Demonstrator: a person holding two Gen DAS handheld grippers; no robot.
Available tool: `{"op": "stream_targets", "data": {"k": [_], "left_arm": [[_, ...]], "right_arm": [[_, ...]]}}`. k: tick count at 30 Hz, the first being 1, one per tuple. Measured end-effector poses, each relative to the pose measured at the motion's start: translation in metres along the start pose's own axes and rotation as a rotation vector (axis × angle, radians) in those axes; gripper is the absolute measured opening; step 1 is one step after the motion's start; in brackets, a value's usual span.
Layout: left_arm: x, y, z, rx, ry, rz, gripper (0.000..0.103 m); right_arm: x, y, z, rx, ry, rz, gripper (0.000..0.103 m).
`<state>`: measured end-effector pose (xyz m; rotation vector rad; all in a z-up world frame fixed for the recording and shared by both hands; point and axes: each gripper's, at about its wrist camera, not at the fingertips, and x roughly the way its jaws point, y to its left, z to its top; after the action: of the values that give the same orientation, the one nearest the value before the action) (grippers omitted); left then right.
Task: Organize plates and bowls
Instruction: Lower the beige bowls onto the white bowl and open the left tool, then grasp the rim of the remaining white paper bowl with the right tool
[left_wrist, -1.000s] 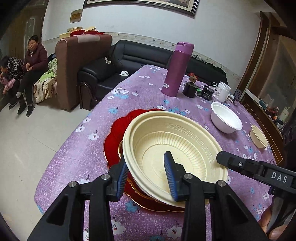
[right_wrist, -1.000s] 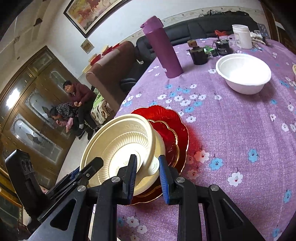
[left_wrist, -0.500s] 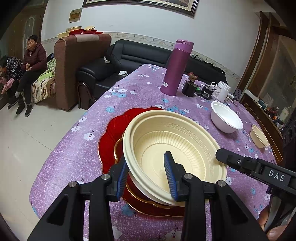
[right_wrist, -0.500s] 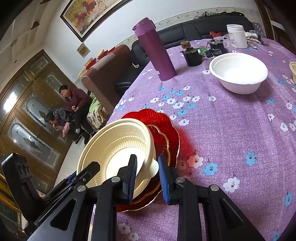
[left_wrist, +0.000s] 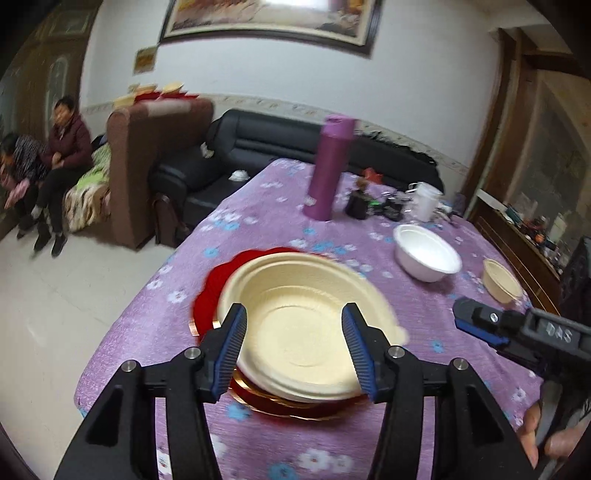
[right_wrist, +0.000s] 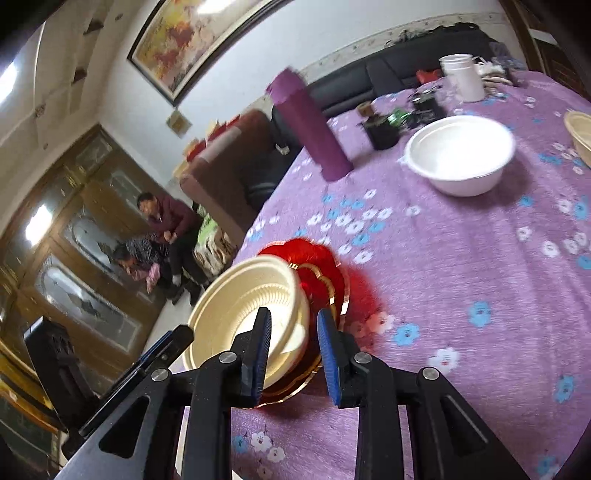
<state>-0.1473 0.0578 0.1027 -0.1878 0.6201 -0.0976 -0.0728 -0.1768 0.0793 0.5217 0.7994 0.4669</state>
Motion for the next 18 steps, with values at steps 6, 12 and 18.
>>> {"op": "stream_targets", "data": {"k": [6,12,18], "left_arm": [[-0.006,-0.070,-0.015,0.143,0.011,-0.110,0.066],[0.045,-0.140,-0.046,0.265,0.162,-0.203,0.066],[0.101,-0.176,-0.062,0.336,0.249,-0.161,0.066]], "right_arm": [[-0.049,-0.047,0.009,0.093,-0.100,-0.047,0.037],[-0.077,-0.093,0.016,0.176,-0.155,-0.111,0.037],[-0.092,-0.136,0.039,0.257,-0.176,-0.162,0.037]]}}
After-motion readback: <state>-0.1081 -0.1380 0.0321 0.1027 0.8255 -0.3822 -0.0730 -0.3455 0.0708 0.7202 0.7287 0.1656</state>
